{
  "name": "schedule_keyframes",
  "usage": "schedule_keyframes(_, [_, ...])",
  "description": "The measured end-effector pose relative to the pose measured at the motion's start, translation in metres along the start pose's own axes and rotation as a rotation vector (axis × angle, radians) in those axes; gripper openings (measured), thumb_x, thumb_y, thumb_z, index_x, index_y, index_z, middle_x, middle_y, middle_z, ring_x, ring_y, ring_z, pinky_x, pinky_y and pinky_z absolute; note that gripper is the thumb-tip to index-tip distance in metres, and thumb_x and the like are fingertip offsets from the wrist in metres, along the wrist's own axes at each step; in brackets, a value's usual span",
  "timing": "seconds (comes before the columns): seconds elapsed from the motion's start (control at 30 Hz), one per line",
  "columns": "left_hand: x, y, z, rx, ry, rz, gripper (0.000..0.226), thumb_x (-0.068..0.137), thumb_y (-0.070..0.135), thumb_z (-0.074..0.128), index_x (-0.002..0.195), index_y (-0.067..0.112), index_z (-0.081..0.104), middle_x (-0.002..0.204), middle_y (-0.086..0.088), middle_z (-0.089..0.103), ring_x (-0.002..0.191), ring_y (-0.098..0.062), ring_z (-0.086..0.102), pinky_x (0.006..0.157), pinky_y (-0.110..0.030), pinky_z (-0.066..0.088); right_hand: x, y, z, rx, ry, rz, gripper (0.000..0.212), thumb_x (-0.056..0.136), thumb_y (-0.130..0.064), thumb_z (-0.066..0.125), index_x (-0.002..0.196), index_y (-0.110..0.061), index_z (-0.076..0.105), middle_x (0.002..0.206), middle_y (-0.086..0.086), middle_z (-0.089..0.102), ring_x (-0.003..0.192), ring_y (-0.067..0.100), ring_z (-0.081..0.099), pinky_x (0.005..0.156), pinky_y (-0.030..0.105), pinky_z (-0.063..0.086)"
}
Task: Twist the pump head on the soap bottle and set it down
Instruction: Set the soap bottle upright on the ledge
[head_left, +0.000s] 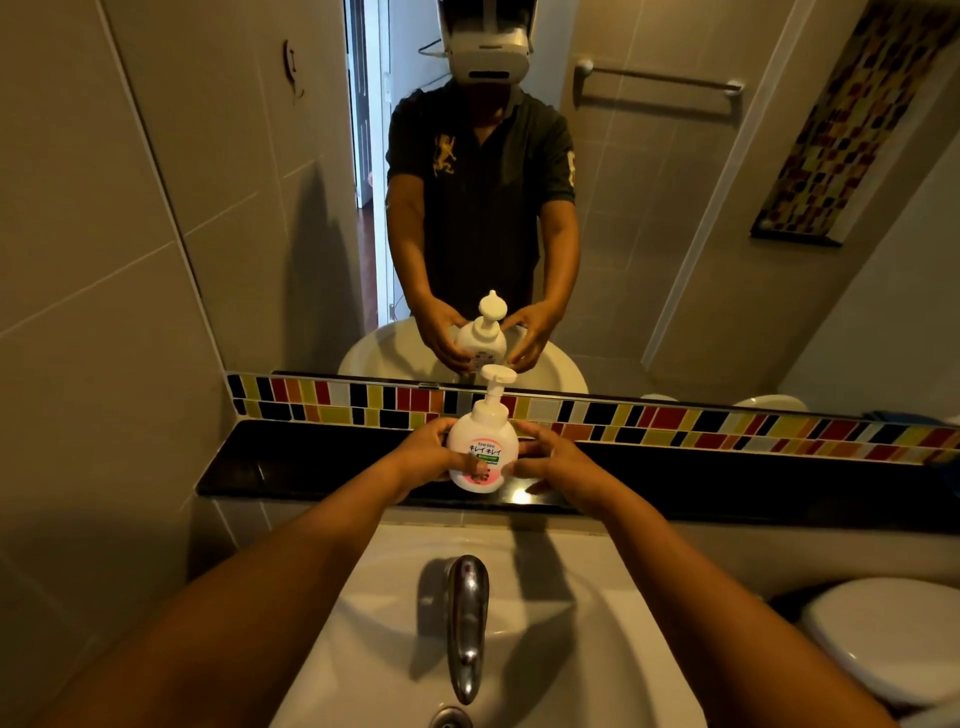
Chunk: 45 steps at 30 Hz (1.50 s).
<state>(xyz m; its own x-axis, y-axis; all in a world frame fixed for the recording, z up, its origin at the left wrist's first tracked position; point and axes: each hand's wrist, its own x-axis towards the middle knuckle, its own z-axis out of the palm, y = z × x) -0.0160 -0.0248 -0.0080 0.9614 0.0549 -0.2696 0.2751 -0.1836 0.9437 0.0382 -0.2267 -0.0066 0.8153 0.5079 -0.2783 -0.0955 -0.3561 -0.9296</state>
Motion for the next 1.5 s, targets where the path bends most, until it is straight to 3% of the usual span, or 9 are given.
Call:
schedule_keyframes(0.17, [0.004, -0.003, 0.003, 0.009, 0.002, 0.003, 0.066, 0.071, 0.007, 0.081, 0.13, 0.013, 0.052, 0.125, -0.009, 0.063, 0.114, -0.028, 0.062, 0.091, -0.043, 0.056, 0.007, 0.01, 0.006, 0.019, -0.013, -0.038, 0.056, 0.081, -0.012, 0.077, 0.127, -0.036, 0.054, 0.12, -0.001, 0.068, 0.107, 0.019, 0.066, 0.076, 0.031, 0.059])
schedule_keyframes(0.37, [0.009, -0.006, 0.001, -0.003, -0.031, 0.018, 0.065, 0.072, 0.007, 0.08, 0.131, 0.015, 0.054, 0.123, -0.008, 0.065, 0.115, -0.027, 0.062, 0.092, -0.043, 0.056, 0.015, 0.011, 0.007, 0.0, 0.033, -0.058, 0.05, 0.083, -0.01, 0.075, 0.124, -0.032, 0.055, 0.116, -0.001, 0.067, 0.106, 0.023, 0.066, 0.076, 0.033, 0.059])
schedule_keyframes(0.53, [0.017, -0.006, -0.005, 0.044, -0.053, 0.028, 0.064, 0.075, 0.0, 0.075, 0.133, 0.017, 0.054, 0.127, -0.008, 0.063, 0.118, -0.026, 0.06, 0.1, -0.048, 0.051, 0.026, 0.012, 0.004, -0.007, 0.036, -0.063, 0.048, 0.083, -0.004, 0.073, 0.116, -0.033, 0.055, 0.108, -0.007, 0.067, 0.102, 0.017, 0.065, 0.074, 0.028, 0.057])
schedule_keyframes(0.67, [0.025, -0.01, -0.008, 0.078, -0.004, 0.046, 0.065, 0.073, -0.004, 0.076, 0.131, 0.017, 0.056, 0.128, -0.008, 0.064, 0.119, -0.026, 0.059, 0.102, -0.049, 0.049, 0.036, 0.014, 0.006, -0.025, 0.055, -0.072, 0.049, 0.082, -0.002, 0.073, 0.122, -0.027, 0.057, 0.11, -0.006, 0.066, 0.108, 0.021, 0.062, 0.078, 0.029, 0.058])
schedule_keyframes(0.77, [0.029, -0.014, -0.009, 0.076, 0.029, 0.054, 0.066, 0.072, -0.005, 0.076, 0.131, 0.015, 0.056, 0.128, -0.009, 0.063, 0.119, -0.026, 0.059, 0.101, -0.047, 0.05, 0.043, 0.016, 0.008, -0.035, 0.076, -0.08, 0.056, 0.082, -0.002, 0.074, 0.132, -0.022, 0.055, 0.125, 0.003, 0.064, 0.116, 0.023, 0.06, 0.083, 0.03, 0.058])
schedule_keyframes(0.97, [0.038, -0.021, -0.009, 0.046, 0.057, 0.059, 0.068, 0.072, -0.007, 0.075, 0.134, 0.012, 0.053, 0.131, -0.01, 0.061, 0.117, -0.023, 0.056, 0.098, -0.042, 0.049, 0.059, 0.024, 0.01, -0.035, 0.11, -0.086, 0.061, 0.081, -0.001, 0.074, 0.135, -0.02, 0.054, 0.134, 0.006, 0.061, 0.124, 0.025, 0.056, 0.101, 0.047, 0.052])
schedule_keyframes(1.13, [0.046, -0.027, -0.009, 0.062, 0.074, 0.05, 0.071, 0.071, -0.005, 0.078, 0.135, 0.015, 0.054, 0.133, -0.009, 0.061, 0.124, -0.029, 0.056, 0.104, -0.052, 0.047, 0.067, 0.03, 0.011, -0.034, 0.122, -0.09, 0.063, 0.079, 0.0, 0.075, 0.135, -0.021, 0.055, 0.135, 0.004, 0.06, 0.126, 0.025, 0.056, 0.103, 0.049, 0.05])
schedule_keyframes(1.5, [0.06, -0.033, -0.01, 0.069, 0.073, 0.04, 0.069, 0.07, -0.006, 0.078, 0.133, 0.015, 0.055, 0.131, -0.009, 0.063, 0.121, -0.027, 0.059, 0.102, -0.047, 0.049, 0.075, 0.039, 0.01, -0.07, 0.143, -0.104, 0.061, 0.081, -0.005, 0.076, 0.136, -0.021, 0.055, 0.135, 0.005, 0.061, 0.126, 0.026, 0.056, 0.105, 0.051, 0.048])
